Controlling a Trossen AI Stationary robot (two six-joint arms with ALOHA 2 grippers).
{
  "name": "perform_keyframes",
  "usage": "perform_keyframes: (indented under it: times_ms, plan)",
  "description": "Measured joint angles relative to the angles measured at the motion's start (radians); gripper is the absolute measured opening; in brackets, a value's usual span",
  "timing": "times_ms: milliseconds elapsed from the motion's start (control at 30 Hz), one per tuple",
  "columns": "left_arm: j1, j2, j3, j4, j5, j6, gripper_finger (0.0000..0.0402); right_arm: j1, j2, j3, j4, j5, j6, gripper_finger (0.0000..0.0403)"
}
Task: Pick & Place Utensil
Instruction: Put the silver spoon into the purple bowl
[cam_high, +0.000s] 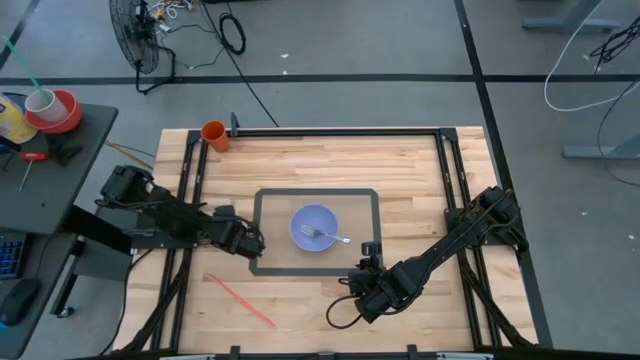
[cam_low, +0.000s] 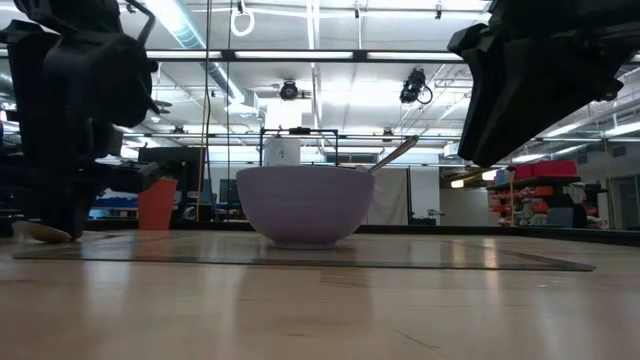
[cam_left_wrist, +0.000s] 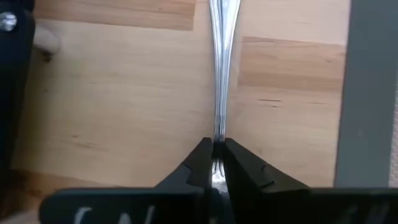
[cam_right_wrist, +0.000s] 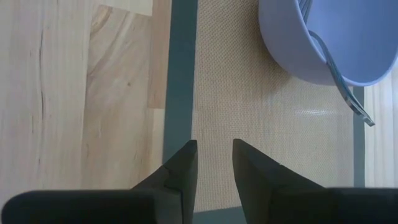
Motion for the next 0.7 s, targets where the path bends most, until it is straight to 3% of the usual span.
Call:
perform_keyframes:
  times_ms: [167, 533, 700]
  plan:
    - [-0.006, 0.000, 0.000, 0.002, -0.003, 0.005, 0.0039, 0.000, 0.000, 0.000, 0.000, -0.001, 0.002, 0.0105]
    - [0.069, -0.002, 0.003, 0.004, 0.005, 0.069, 0.0098, 0.000, 0.000, 0.000, 0.000, -0.002, 0.007, 0.0105]
    - [0.129, -0.002, 0.003, -0.011, 0.014, 0.142, 0.0091, 0.000, 0.000, 0.000, 0.000, -0.002, 0.019, 0.0105]
